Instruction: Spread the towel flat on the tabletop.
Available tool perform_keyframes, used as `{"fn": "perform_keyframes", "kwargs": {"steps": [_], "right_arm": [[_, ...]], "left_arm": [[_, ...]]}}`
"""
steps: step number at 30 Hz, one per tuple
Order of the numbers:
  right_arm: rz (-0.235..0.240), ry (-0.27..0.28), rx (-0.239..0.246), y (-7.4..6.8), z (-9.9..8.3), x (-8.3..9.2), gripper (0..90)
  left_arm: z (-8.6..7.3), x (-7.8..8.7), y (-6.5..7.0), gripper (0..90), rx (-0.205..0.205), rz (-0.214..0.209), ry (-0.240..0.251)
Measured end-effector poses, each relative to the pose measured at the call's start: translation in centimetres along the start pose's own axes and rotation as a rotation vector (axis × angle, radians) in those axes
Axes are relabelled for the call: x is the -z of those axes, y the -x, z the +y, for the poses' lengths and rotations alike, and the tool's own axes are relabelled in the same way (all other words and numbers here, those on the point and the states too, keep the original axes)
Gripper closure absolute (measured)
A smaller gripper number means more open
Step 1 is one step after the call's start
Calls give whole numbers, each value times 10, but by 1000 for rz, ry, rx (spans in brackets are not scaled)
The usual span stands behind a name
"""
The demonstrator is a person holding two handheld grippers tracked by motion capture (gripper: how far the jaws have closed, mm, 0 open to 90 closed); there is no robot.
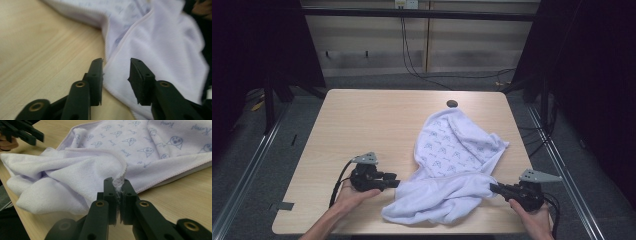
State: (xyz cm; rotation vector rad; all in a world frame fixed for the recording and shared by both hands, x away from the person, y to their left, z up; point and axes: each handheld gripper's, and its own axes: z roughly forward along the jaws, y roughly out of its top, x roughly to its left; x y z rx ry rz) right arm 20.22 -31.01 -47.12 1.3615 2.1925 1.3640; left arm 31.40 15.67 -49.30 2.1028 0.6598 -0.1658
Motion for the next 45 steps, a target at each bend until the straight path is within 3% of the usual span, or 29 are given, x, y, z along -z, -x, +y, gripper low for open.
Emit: {"fn": "perform_keyframes", "kwargs": {"steps": [2, 6, 10, 12, 17, 20, 24, 26, 27, 31, 36, 41, 45], "right_arm": [[2, -5, -3, 1, 0, -2, 856], [11, 1, -2, 5, 2, -4, 855], [13, 5, -4, 7, 4, -4, 854], [12, 6, -1, 7, 4, -5, 854], [19, 3, -4, 6, 5, -6, 855], [22, 10, 3, 8, 9, -8, 855], [27, 18, 24, 14, 27, -13, 856], [27, 29, 31, 18, 42, -18, 856], [24, 32, 38, 19, 50, -19, 856], [21, 76, 67, 18, 90, -18, 857], [2, 165, 109, 15, 138, 1, 857], [2, 261, 173, -1, 182, 31, 859], [14, 334, 212, -14, 201, 58, 859]], "left_arm": [[-1, -8, -3, 595, -4, 17, -52], [-2, -12, -3, 618, -12, 27, -73], [-3, -14, 3, 774, -51, 1, -104], [-5, -15, 4, 846, -49, -26, -109], [-8, -10, 11, 886, -65, -40, -118], [-5, 3, 10, 887, -54, -27, -60], [4, 33, 2, 888, -31, 25, 61], [14, 50, -2, 888, -9, 35, 139], [26, 62, -4, 889, -5, 57, 182], [59, 88, 0, 888, -69, 115, 258], [87, 119, -5, 889, -73, 167, 354], [120, 155, 17, 889, -144, 185, 469], [135, 182, 43, 890, -210, 174, 535]]}}
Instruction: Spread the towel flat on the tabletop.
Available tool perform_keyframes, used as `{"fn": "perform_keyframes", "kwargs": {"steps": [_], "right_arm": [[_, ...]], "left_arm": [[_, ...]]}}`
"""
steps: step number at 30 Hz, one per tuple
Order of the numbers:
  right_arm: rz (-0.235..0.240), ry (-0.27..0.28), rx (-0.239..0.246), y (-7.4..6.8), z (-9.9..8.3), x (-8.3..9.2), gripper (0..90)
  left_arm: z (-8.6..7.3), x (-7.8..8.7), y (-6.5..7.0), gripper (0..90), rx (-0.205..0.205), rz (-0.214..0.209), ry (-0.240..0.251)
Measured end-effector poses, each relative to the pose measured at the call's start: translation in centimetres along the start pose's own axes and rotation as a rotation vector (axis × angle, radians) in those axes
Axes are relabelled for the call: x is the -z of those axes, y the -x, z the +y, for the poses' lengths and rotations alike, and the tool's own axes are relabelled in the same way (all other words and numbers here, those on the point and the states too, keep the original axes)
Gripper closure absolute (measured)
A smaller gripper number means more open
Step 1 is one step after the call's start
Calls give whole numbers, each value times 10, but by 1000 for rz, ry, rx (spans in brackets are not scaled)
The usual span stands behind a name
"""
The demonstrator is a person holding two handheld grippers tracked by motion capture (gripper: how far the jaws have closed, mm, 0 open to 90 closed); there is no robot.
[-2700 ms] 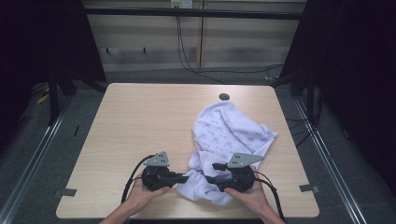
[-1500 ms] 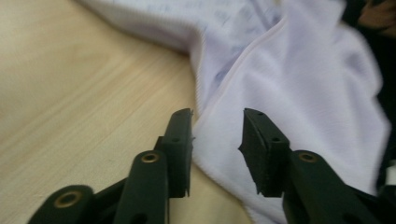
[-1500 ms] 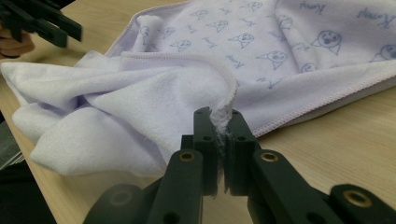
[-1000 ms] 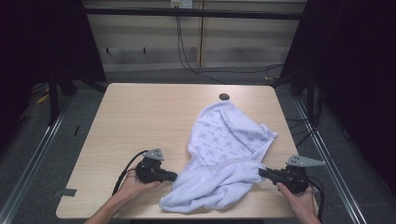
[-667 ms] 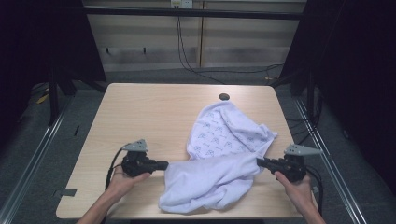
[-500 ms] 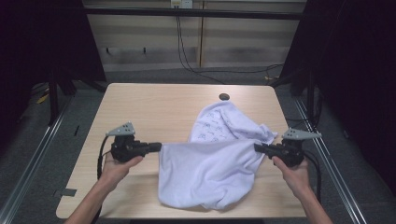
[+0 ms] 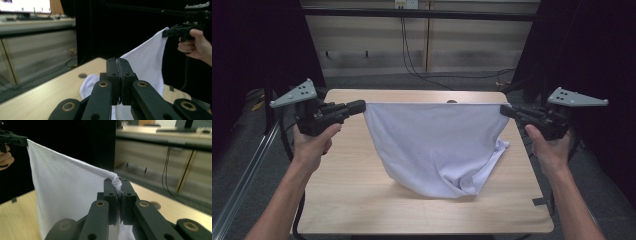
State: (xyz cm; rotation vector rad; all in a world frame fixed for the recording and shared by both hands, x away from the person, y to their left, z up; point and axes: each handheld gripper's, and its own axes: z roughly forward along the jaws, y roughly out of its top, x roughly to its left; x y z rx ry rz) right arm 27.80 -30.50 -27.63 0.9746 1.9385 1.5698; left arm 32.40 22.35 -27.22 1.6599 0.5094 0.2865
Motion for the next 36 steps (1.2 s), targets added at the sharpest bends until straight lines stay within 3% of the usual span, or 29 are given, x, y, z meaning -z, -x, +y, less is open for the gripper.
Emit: {"fn": "perform_keyframes", "kwargs": {"steps": [2, 3, 5, 8, 9, 11, 12, 15, 17, 19, 21, 23, 25, 27, 28, 30, 32, 34, 36], "right_arm": [[30, 40, -11, -7, 1, 10, 859], [43, 35, -11, -13, -3, 15, 859], [74, -3, -1, -26, -23, 23, 859], [122, -63, -29, -45, -66, 36, 858], [137, -84, -49, -50, -83, 41, 858], [168, -125, -107, -63, -122, 53, 858], [175, -144, -114, -68, -133, 56, 858], [192, -206, -121, -94, -160, 78, 856], [221, -218, -132, -109, -167, 95, 839], [245, -252, -106, -121, -168, 108, 747], [258, -252, -94, -124, -164, 115, 594], [260, -215, -98, -118, -160, 115, 555], [243, -202, -103, -114, -159, 112, 556], [239, -222, -112, -107, -163, 96, 580], [223, -237, -112, -105, -167, 88, 588], [237, -296, -127, -96, -178, 61, 599], [256, -342, -149, -86, -189, 33, 590], [273, -397, -152, -80, -196, 8, 582], [283, -447, -154, -76, -200, -11, 584]], "left_arm": [[-4, 7, 14, 889, -36, -35, -19], [-10, 9, 20, 889, -36, -51, -35], [-41, 17, 34, 889, -30, -99, -100], [-91, 31, 46, 888, 48, -145, -137], [-113, 37, 52, 888, 94, -160, -154], [-138, 45, 62, 888, 117, -178, -185], [-152, 50, 71, 888, 138, -202, -204], [-169, 64, 95, 887, 150, -265, -231], [-173, 74, 110, 885, 140, -314, -251], [-174, 84, 119, 869, 129, -364, -259], [-175, 88, 118, 779, 153, -372, -230], [-174, 89, 113, 759, 152, -382, -216], [-172, 85, 105, 728, 153, -336, -222], [-171, 69, 92, 728, 165, -298, -239], [-171, 54, 82, 727, 163, -273, -261], [-173, 25, 64, 740, 143, -247, -306], [-177, -7, 44, 777, 182, -254, -349], [-184, -38, 29, 813, 181, -220, -392], [-195, -65, 20, 840, 199, -226, -437]]}}
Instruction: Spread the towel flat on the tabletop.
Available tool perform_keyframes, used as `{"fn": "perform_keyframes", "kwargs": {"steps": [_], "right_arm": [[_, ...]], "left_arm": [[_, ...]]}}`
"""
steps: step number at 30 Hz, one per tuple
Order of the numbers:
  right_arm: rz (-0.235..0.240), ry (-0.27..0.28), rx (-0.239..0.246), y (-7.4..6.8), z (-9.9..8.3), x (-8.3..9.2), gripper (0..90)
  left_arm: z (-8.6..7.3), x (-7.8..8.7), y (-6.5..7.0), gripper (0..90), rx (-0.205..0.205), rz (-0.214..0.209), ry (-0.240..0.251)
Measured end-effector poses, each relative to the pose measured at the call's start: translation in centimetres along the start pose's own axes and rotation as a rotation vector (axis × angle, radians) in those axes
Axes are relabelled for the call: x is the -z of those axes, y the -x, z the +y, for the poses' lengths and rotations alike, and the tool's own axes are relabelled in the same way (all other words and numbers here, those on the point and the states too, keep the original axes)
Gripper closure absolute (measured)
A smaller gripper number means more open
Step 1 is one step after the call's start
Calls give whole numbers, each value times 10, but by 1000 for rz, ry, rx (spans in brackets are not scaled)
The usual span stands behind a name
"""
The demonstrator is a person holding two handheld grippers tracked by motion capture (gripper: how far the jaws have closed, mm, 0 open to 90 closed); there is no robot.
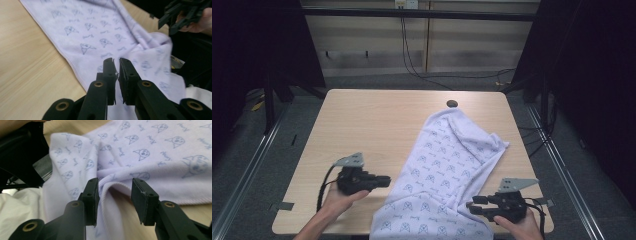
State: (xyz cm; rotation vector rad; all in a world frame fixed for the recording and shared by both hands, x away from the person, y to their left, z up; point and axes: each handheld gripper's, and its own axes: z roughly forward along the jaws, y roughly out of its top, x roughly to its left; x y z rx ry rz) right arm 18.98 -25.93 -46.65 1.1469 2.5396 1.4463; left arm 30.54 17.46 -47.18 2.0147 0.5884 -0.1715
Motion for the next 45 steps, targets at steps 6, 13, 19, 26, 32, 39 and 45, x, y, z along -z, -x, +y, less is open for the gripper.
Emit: {"fn": "perform_keyframes", "kwargs": {"steps": [6, 13, 19, 26, 32, 39, 45], "right_arm": [[5, -45, 38, 0, 7, -24, 542], [-25, -96, 49, 3, 5, -24, 880], [-72, -51, -7, 3, -19, 15, 887], [-60, -58, -13, -9, -32, 39, 764], [-86, -28, -19, 5, -19, 23, 682], [-165, -93, 10, 37, 3, -14, 655], [-204, -140, 20, 41, -6, -18, 606]], "left_arm": [[-11, -53, -4, 851, -33, 34, -152], [-16, -42, 9, 900, -48, 126, -181], [-35, -8, 17, 900, -37, 183, -205], [-59, 20, 45, 899, 22, 64, -261], [-39, 17, 32, 824, -7, 34, -142], [-5, -29, -22, 817, -20, 184, -145], [-17, -18, -15, 900, -30, 180, -191]]}}
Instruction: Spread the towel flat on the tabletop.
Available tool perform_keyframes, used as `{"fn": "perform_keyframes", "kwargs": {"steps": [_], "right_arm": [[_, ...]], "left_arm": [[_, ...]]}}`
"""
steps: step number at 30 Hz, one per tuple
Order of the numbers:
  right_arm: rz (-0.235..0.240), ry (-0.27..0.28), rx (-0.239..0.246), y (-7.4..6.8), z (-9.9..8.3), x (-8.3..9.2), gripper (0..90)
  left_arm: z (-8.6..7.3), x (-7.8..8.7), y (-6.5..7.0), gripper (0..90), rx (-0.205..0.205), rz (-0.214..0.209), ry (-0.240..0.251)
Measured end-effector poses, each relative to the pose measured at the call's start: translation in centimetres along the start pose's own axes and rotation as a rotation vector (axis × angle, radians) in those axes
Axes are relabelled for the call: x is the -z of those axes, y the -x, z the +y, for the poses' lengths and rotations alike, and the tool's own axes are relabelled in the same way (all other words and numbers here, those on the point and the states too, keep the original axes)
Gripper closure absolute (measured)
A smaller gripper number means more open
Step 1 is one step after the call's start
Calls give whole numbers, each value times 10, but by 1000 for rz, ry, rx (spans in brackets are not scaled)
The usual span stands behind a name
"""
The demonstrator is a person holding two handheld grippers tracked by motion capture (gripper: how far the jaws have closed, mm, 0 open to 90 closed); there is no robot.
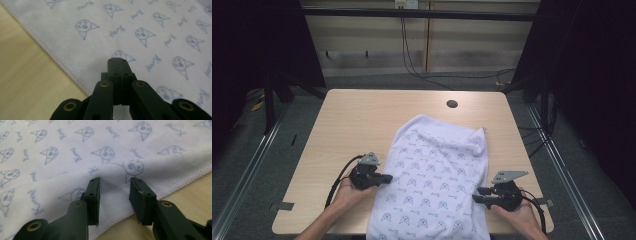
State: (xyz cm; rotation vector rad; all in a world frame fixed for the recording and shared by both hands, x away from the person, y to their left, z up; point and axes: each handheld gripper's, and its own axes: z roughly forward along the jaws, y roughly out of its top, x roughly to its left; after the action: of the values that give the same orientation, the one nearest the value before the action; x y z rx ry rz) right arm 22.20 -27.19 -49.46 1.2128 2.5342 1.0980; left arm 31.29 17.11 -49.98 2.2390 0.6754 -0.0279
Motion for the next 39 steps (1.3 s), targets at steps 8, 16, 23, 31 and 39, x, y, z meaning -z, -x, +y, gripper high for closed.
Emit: {"fn": "perform_keyframes", "kwargs": {"steps": [8, 16, 23, 31, 39], "right_arm": [[13, -26, 2, -3, -11, 11, 861], [92, -82, 16, -17, -20, 18, 900], [52, -47, 22, -10, -8, 14, 816], [29, 79, 27, 18, 47, -22, 634], [-62, 43, 83, 28, 65, -61, 693]], "left_arm": [[-42, 34, 32, 816, 35, -125, -32], [-25, 35, 15, 702, 74, -37, 80], [-4, 10, -8, 741, 73, 64, 58], [6, -4, -26, 817, 70, 90, 69], [6, -4, -23, 900, 48, 83, 62]]}}
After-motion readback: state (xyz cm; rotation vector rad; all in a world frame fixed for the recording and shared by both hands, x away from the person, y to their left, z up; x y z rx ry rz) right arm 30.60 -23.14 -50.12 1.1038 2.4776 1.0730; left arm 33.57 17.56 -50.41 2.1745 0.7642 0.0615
